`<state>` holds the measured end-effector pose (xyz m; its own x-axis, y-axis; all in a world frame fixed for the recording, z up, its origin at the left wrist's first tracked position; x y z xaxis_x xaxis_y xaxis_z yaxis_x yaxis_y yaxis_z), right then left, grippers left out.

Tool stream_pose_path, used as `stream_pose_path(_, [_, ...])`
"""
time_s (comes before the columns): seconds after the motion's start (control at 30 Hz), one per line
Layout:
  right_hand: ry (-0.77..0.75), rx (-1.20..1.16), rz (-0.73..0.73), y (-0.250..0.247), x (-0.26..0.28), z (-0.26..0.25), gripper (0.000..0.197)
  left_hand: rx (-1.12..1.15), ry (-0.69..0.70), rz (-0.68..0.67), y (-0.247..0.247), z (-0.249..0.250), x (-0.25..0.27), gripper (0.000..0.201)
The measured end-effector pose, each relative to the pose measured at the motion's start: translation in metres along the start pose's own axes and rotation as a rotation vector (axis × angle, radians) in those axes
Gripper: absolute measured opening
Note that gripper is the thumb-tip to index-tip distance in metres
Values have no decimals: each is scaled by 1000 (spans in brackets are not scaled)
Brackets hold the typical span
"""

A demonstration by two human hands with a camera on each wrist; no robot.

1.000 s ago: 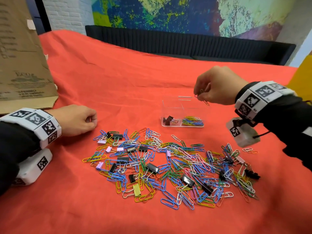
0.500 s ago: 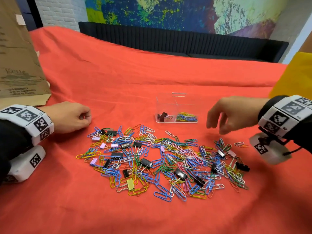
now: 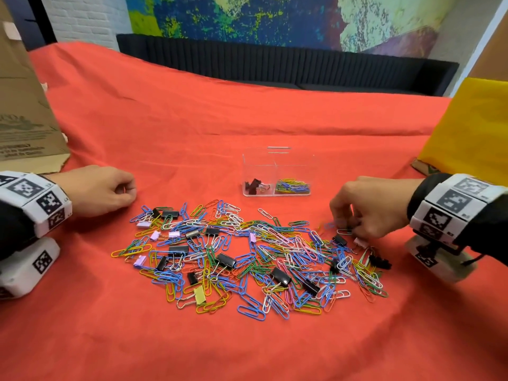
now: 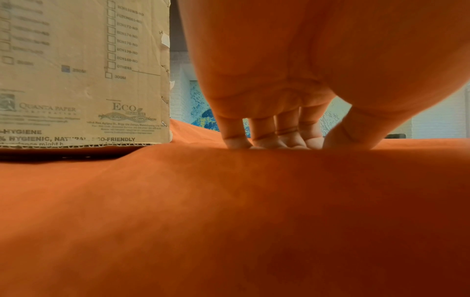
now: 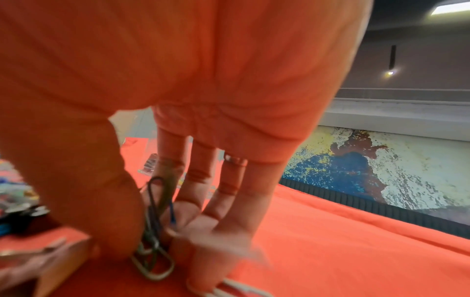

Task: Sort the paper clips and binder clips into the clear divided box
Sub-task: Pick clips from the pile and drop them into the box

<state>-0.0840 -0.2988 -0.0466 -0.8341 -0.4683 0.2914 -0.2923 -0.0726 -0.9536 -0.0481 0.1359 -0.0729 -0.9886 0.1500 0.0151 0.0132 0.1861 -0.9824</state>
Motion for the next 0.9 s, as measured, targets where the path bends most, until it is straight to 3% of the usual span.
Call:
stream_pose_path(0.23, [45,-5,-22,-2,1,-4,8,3,2,-11,-2,1,1,12])
stream_pose_path(0.57, [58,-82,38,-15,-4,-4,13,11,3,-18,-3,2,3,11])
stream_pose_path(0.73, [33,-224,278,-60,-20,-3,17,-16,9,-12,-4,3,3,13])
stream_pose_path(0.9, [42,-187,539,-88,-48,-8,16,-4,12,-28,-4,2,2,12])
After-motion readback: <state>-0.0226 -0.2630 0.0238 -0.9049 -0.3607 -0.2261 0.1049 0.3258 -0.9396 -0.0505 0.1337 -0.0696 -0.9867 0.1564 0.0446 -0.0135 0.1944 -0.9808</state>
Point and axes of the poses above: each hand's wrist, its own x-axis away from the middle knuckle, its own y-axis out of the palm, z = x × y, the point moved 3 cm from there along -x, towards the middle knuckle, and after that the axes turned 10 degrees about -x, right-handed, at the moved point
